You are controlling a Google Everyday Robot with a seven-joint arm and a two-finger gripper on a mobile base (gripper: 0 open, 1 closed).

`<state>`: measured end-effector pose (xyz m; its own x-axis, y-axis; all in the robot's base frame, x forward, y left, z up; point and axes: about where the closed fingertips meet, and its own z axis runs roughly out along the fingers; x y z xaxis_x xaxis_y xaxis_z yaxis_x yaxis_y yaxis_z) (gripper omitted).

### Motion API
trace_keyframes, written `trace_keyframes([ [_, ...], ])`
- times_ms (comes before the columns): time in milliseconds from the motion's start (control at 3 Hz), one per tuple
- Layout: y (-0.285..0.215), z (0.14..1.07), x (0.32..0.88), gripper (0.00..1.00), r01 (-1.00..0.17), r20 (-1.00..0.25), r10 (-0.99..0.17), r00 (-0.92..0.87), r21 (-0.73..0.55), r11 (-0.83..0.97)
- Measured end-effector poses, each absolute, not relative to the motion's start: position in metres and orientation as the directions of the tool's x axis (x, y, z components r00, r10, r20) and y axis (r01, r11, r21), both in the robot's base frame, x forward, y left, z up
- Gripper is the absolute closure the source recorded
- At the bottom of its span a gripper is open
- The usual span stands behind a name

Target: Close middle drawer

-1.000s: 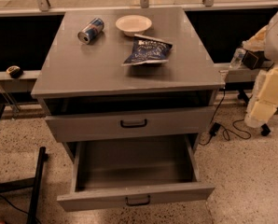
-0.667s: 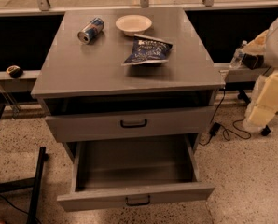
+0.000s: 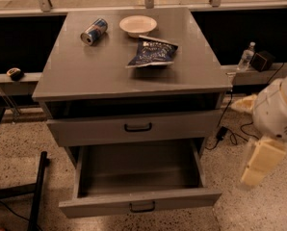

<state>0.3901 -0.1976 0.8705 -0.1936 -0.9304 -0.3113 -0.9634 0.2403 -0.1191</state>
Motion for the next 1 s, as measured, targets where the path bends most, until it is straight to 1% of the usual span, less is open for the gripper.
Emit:
trace_keyframes([
  [333,-0.198,0.863,0.385,0.0,-0.969,-0.305,-0.935,-0.181,-0.109,0.223],
  [667,-0.183,0.8,0.394,0.0,-0.973,-0.436,-0.878,-0.197,-0.024,0.23],
  [1000,-0.152,0.707,0.386,0.0,-0.976,-0.538,-0.816,-0.21,0.068,0.207],
])
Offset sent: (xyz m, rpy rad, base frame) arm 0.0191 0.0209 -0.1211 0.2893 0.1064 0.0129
